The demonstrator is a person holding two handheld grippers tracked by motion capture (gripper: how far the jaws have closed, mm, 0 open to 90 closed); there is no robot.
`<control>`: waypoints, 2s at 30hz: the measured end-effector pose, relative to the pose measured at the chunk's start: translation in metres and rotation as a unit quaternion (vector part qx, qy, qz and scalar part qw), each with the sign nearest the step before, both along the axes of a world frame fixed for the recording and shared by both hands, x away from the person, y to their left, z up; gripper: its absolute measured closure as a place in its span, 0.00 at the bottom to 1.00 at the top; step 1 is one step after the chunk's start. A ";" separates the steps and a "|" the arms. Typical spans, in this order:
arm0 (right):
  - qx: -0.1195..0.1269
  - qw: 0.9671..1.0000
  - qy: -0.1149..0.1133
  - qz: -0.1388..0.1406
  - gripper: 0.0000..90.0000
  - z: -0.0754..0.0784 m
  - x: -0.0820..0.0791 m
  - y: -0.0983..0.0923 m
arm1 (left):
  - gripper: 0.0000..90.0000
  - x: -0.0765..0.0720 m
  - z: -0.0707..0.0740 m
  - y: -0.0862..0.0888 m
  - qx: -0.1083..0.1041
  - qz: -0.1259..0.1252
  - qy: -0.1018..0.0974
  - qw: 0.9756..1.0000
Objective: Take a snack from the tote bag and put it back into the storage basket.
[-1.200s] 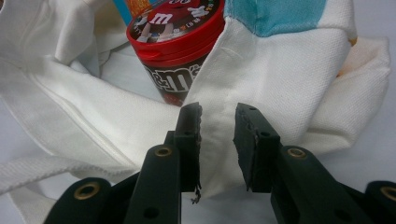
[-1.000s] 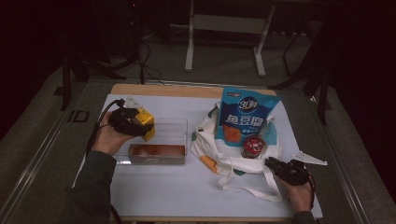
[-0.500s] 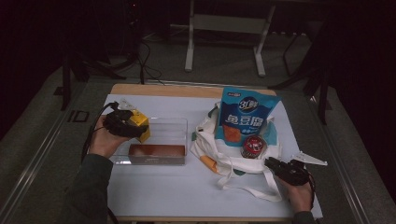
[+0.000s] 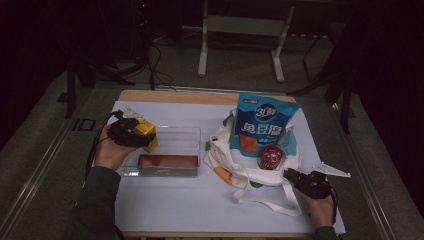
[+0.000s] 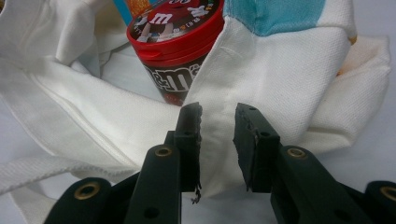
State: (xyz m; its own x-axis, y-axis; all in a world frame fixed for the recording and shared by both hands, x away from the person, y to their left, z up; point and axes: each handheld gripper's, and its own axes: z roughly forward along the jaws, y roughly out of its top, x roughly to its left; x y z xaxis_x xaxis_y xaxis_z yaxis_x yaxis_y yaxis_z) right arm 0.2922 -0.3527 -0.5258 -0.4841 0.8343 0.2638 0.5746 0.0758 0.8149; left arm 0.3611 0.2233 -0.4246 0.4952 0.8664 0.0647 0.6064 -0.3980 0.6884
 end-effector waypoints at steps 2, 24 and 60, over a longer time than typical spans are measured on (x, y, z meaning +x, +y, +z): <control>0.000 1.000 0.000 0.000 0.79 0.000 0.000 0.000 | 0.32 0.000 -0.003 0.001 0.001 0.005 0.002 1.000; 0.000 1.000 0.000 -0.001 0.79 0.000 0.000 0.000 | 0.32 -0.001 -0.020 0.006 0.001 0.019 0.015 1.000; 0.002 1.000 0.000 -0.001 0.79 0.000 0.000 0.000 | 0.30 -0.009 -0.039 0.016 0.024 0.047 0.047 0.998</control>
